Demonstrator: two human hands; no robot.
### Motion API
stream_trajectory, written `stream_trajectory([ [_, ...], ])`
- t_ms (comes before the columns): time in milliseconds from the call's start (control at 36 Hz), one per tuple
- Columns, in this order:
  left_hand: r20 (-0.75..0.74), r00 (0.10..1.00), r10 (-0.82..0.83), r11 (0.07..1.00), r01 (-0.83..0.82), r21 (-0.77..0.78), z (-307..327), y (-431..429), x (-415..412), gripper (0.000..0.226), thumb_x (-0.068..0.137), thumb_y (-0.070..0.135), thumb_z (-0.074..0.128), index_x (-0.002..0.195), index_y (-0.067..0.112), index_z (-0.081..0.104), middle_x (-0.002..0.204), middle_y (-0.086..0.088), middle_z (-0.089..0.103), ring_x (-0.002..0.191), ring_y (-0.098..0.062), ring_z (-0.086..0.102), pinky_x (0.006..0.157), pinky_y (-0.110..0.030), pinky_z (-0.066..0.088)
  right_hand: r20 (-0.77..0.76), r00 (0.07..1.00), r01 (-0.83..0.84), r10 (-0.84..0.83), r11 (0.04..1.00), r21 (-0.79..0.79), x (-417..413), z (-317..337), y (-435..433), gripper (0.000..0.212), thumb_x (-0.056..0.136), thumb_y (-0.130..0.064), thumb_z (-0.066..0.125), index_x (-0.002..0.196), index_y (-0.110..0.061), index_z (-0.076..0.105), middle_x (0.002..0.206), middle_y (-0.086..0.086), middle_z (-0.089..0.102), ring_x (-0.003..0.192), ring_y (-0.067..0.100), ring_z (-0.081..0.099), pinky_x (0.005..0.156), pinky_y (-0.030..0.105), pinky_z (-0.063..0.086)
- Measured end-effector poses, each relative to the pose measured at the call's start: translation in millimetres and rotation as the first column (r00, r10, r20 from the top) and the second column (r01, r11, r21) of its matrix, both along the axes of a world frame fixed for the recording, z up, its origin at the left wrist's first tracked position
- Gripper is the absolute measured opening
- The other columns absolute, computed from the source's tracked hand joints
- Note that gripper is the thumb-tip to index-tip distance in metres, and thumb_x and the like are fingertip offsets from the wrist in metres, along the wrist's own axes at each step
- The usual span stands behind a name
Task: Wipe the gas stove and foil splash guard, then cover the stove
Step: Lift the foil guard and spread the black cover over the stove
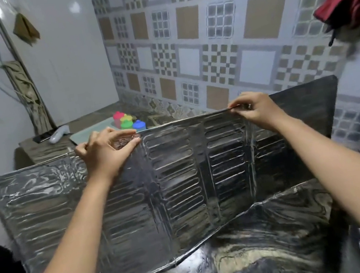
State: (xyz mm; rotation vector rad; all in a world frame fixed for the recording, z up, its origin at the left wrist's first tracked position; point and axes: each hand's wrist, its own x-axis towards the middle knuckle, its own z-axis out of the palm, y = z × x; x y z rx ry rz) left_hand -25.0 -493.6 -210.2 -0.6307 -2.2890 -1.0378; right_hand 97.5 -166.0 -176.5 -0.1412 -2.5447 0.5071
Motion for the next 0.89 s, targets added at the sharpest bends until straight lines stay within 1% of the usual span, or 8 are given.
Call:
stream_trajectory([
  [83, -0.025, 1.000, -0.015, 1.000, 0.016, 0.010, 7, 14, -9, 0.020, 0.073, 0.044, 0.073, 0.091, 0.035, 0.072, 0.095, 0.006, 0.067, 0.104, -0.023, 0.053, 0.091, -0.040, 0.022, -0.040, 0.999, 0.006, -0.007, 1.000, -0.022, 0, 9, 7, 0.016, 0.083, -0.007, 0.066, 0.098, -0.004, 0.071, 0.093, -0.001, 0.062, 0.086, 0.012, 0.056, 0.072, -0.002, 0.035],
  [250, -0.100, 0.995, -0.024, 0.999, 0.028, 0.039, 20, 46, -29, 0.018, 0.072, 0.045, 0.072, 0.089, 0.039, 0.071, 0.089, 0.007, 0.068, 0.098, -0.021, 0.055, 0.083, -0.038, 0.021, -0.111, 0.993, 0.046, -0.048, 0.999, -0.021, -6, 24, 29, 0.017, 0.084, -0.005, 0.065, 0.099, -0.002, 0.070, 0.091, 0.002, 0.061, 0.086, 0.013, 0.055, 0.072, -0.003, 0.033],
  [389, -0.160, 0.983, -0.095, 0.994, 0.101, 0.031, 30, 75, -42, 0.016, 0.073, 0.045, 0.071, 0.088, 0.039, 0.071, 0.084, 0.007, 0.067, 0.094, -0.020, 0.055, 0.069, -0.028, 0.008, -0.142, 0.986, 0.085, -0.087, 0.996, -0.025, -7, 31, 54, 0.016, 0.084, -0.003, 0.064, 0.099, -0.001, 0.071, 0.096, 0.009, 0.065, 0.090, 0.016, 0.057, 0.076, 0.005, 0.038],
  [444, -0.175, 0.978, -0.111, 0.993, 0.116, 0.022, 33, 88, -46, 0.017, 0.073, 0.046, 0.071, 0.088, 0.039, 0.072, 0.082, 0.007, 0.067, 0.093, -0.019, 0.055, 0.066, -0.028, 0.006, -0.151, 0.981, 0.114, -0.120, 0.992, -0.044, -5, 31, 64, 0.017, 0.084, -0.003, 0.064, 0.100, 0.001, 0.070, 0.096, 0.011, 0.065, 0.090, 0.017, 0.058, 0.075, 0.003, 0.038],
  [556, -0.185, 0.966, -0.179, 0.983, 0.184, 0.008, 37, 116, -50, 0.017, 0.074, 0.047, 0.069, 0.088, 0.038, 0.072, 0.081, 0.007, 0.066, 0.091, -0.018, 0.053, 0.066, -0.028, 0.007, -0.167, 0.971, 0.165, -0.171, 0.985, -0.050, 6, 33, 82, 0.017, 0.084, -0.001, 0.063, 0.100, 0.001, 0.070, 0.091, 0.005, 0.062, 0.087, 0.014, 0.056, 0.075, -0.002, 0.036],
  [694, -0.152, 0.951, -0.270, 0.962, 0.274, 0.009, 39, 152, -41, 0.013, 0.076, 0.045, 0.069, 0.088, 0.041, 0.071, 0.081, 0.010, 0.065, 0.092, -0.014, 0.051, 0.066, -0.029, 0.008, -0.148, 0.966, 0.207, -0.212, 0.977, -0.048, 37, 34, 104, 0.019, 0.086, -0.003, 0.061, 0.102, -0.001, 0.069, 0.089, 0.000, 0.058, 0.089, 0.015, 0.055, 0.080, 0.008, 0.037],
  [806, -0.138, 0.933, -0.334, 0.942, 0.336, -0.003, 41, 180, -24, 0.014, 0.077, 0.046, 0.068, 0.090, 0.042, 0.071, 0.080, 0.011, 0.063, 0.092, -0.014, 0.051, 0.066, -0.029, 0.008, -0.147, 0.948, 0.276, -0.283, 0.959, -0.068, 70, 37, 121, 0.021, 0.087, -0.004, 0.060, 0.106, -0.001, 0.068, 0.080, -0.015, 0.052, 0.079, 0.002, 0.051, 0.077, 0.003, 0.035],
  [889, -0.141, 0.921, -0.364, 0.930, 0.367, -0.005, 45, 202, -5, 0.016, 0.077, 0.047, 0.067, 0.090, 0.040, 0.072, 0.077, 0.011, 0.061, 0.091, -0.016, 0.050, 0.066, -0.028, 0.007, -0.175, 0.934, 0.310, -0.312, 0.950, -0.042, 98, 41, 136, 0.021, 0.086, -0.003, 0.060, 0.105, -0.001, 0.068, 0.080, -0.020, 0.050, 0.086, 0.011, 0.053, 0.082, 0.017, 0.038],
])
